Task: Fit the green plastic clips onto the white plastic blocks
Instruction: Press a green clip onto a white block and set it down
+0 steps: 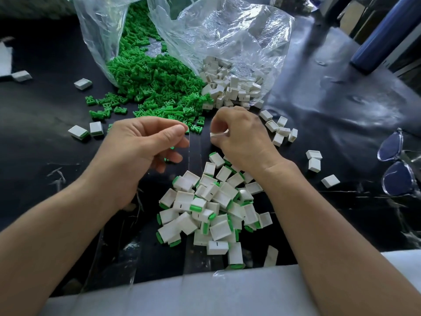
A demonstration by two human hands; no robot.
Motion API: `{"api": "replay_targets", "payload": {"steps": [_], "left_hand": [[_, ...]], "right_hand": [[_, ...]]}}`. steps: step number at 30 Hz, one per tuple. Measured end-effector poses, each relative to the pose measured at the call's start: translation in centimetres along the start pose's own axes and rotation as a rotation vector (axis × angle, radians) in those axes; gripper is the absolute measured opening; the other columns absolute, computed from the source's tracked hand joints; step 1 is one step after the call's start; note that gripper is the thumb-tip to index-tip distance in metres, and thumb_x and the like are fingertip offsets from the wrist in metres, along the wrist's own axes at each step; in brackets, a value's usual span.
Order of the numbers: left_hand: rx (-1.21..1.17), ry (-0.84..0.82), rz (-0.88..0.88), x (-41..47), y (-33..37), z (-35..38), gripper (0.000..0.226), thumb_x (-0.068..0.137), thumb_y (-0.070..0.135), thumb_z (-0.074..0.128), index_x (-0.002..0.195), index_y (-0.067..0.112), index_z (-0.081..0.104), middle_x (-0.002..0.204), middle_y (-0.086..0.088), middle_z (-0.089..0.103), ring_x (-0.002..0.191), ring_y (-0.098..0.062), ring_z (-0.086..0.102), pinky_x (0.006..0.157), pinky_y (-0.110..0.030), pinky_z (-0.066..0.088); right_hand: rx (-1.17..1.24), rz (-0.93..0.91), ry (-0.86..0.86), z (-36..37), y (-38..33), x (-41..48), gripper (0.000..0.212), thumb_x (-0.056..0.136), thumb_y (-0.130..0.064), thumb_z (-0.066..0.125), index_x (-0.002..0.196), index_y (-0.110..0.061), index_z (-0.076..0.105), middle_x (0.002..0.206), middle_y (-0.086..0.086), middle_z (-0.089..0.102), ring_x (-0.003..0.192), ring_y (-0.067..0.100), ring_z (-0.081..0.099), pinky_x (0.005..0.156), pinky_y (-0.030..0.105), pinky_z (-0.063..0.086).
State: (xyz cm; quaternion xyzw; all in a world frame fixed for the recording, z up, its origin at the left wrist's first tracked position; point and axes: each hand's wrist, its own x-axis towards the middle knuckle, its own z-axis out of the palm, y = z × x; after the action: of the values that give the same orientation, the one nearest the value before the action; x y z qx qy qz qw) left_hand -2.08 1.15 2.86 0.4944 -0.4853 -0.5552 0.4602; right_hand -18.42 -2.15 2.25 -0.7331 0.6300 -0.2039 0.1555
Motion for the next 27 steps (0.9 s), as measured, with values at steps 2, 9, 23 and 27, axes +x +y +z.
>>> {"api": "replay_targets", "payload": {"steps": [2, 9, 23, 27], "left_hand": [[-0.004, 0.041, -0.003, 0.2, -0.1, -0.1, 0.021, 0.063, 0.025, 0.064, 0.083, 0.018, 0.068, 0.070, 0.004, 0.072, 0.055, -0.004, 0.063, 0.043, -0.013, 0.044], [0.004, 0.011, -0.024, 0.3, -0.4, -0.2, 0.032, 0.059, 0.018, 0.068, 0.091, 0.020, 0.068, 0.090, -0.004, 0.072, 0.075, -0.010, 0.067, 0.059, -0.016, 0.055], [-0.124, 0.039, -0.033, 0.4, -0.1, -0.3, 0.022, 0.060, 0.011, 0.065, 0.081, 0.006, 0.066, 0.063, -0.003, 0.070, 0.058, -0.011, 0.067, 0.053, -0.017, 0.053], [-0.148, 0.028, -0.044, 0.4, -0.1, -0.3, 0.023, 0.059, 0.011, 0.065, 0.082, 0.005, 0.066, 0.064, -0.004, 0.070, 0.058, -0.011, 0.067, 0.054, -0.018, 0.053]], "right_hand": [[0.128, -0.029, 0.033, -0.1, -0.5, -0.1, 0.010, 0.083, -0.015, 0.066, 0.085, -0.021, 0.058, 0.084, -0.004, 0.057, 0.079, 0.012, 0.051, 0.075, 0.023, 0.041], [0.511, -0.141, 0.012, 0.5, -2.2, -0.9, 0.025, 0.076, -0.002, 0.070, 0.079, -0.021, 0.054, 0.073, -0.009, 0.057, 0.071, 0.012, 0.056, 0.073, 0.032, 0.052], [-0.083, -0.016, -0.089, 1.3, -0.5, 0.3, 0.040, 0.093, -0.026, 0.050, 0.133, -0.025, 0.048, 0.114, 0.005, 0.045, 0.117, 0.023, 0.040, 0.095, 0.033, 0.033], [-0.149, -0.013, -0.126, 1.4, -0.4, 0.6, 0.036, 0.092, -0.031, 0.052, 0.128, -0.026, 0.053, 0.113, 0.004, 0.044, 0.118, 0.024, 0.038, 0.092, 0.032, 0.032]]}}
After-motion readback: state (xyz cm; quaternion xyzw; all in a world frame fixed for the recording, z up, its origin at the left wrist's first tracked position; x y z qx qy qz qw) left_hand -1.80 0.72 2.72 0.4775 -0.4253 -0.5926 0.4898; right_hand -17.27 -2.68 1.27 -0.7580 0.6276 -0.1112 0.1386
